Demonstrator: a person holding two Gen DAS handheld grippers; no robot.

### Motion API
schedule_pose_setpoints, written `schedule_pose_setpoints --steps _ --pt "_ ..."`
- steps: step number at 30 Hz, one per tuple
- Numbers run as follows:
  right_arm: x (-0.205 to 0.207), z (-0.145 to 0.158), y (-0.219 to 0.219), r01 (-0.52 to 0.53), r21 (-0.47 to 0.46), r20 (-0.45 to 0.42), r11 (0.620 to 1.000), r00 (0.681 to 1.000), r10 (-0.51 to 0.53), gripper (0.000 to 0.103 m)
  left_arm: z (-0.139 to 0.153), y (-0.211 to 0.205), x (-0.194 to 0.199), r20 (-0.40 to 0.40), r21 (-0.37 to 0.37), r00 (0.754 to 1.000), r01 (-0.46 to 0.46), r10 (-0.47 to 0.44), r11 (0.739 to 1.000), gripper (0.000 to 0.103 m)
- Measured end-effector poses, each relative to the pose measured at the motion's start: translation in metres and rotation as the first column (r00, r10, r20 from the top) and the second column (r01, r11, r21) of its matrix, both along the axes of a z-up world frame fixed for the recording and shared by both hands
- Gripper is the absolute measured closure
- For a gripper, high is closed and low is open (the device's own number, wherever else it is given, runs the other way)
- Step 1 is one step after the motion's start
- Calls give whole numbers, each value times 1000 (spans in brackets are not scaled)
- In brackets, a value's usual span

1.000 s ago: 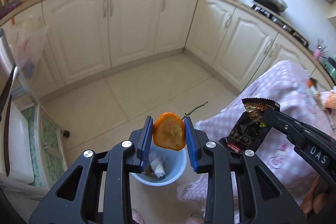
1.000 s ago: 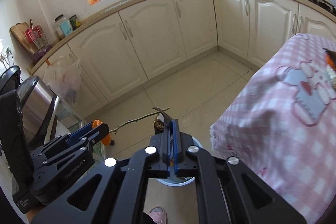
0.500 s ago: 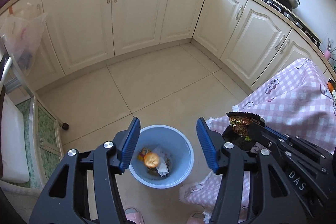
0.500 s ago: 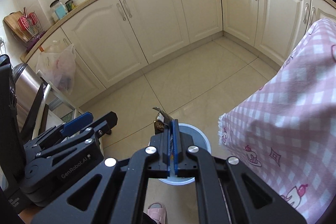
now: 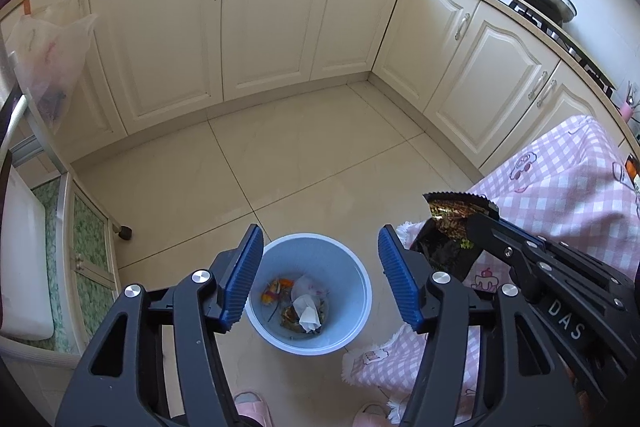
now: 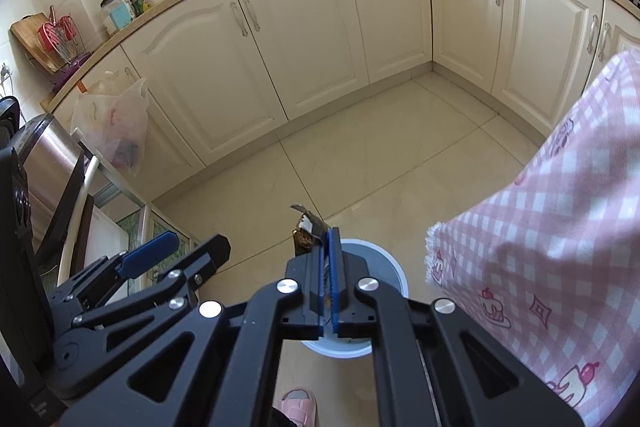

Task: Collect trash
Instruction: 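Carry both items over the blue bucket and open both tools to drop them, then move both open tools back toward the table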

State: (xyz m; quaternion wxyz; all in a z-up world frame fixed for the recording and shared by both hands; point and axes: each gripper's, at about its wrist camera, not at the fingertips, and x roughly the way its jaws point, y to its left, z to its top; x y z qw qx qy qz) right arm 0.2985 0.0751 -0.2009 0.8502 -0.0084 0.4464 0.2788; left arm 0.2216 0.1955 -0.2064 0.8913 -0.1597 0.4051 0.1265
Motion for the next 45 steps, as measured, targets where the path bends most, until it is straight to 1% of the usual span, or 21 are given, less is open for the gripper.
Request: schedule_pose_setpoints --steps 2,4,6,8,10,12,18,23,26,29,32,34,36,37,39,40,41,42,44,45 --pt "2 4 3 -3 18 17 1000 1000 3 99 3 2 -1 9 1 1000 -14 14 1000 44" --pt "5 8 4 10 50 45 999 999 -13 96 4 4 -2 16 -6 999 -28 28 1000 43" --pt "9 12 5 19 81 37 997 999 -22 93 7 6 -3 23 -14 999 -32 32 999 43" --pt "9 16 6 15 83 48 996 999 -19 91 9 5 -5 30 -13 999 -31 31 999 43" --pt "6 21 5 16 76 68 997 997 -21 87 12 4 -7 40 -12 999 -28 29 1000 43" --pt "4 25 0 18 89 71 996 997 -24 84 17 1 -8 50 -12 998 -25 25 1000 43" --pt "-12 53 -22 46 88 141 995 988 -58 84 40 -18 -16 96 -4 995 12 -12 1000 43" --pt "-34 88 -60 101 98 224 990 967 -121 81 71 -49 -23 161 10 984 76 -76 997 42" --pt "-45 108 -93 148 114 260 982 950 -173 79 91 -75 -26 200 26 970 135 -137 991 41" --pt "-55 126 -133 201 130 291 971 928 -231 77 110 -108 -27 230 50 950 206 -212 977 40" --pt "-67 141 -175 266 148 319 952 899 -301 74 126 -143 -27 259 69 921 284 -292 956 36" --pt "-75 149 -207 319 154 338 935 872 -353 70 134 -167 -26 270 82 899 335 -344 939 35" --pt "-82 156 -243 380 172 352 909 838 -417 67 140 -191 -23 274 102 879 377 -391 920 35" --pt "-85 159 -256 404 173 359 898 824 -439 64 143 -206 -21 273 115 865 405 -421 907 34" --pt "-91 163 -289 470 174 372 865 782 -500 60 147 -235 -16 271 136 836 457 -477 879 34" --pt "-94 164 -311 508 179 372 842 758 -536 58 148 -244 -13 267 144 827 474 -495 869 34" --pt "-95 164 -326 535 180 368 825 741 -561 57 150 -257 -11 256 162 816 492 -518 856 34" --pt "-96 164 -343 562 183 360 807 725 -587 56 151 -276 -8 242 195 798 517 -552 833 34" --pt "-94 162 -369 594 183 339 783 710 -618 56 153 -301 -7 224 238 768 554 -600 798 34" --pt "-92 160 -379 606 176 331 776 706 -626 55 153 -316 -4 213 259 749 576 -627 776 34"
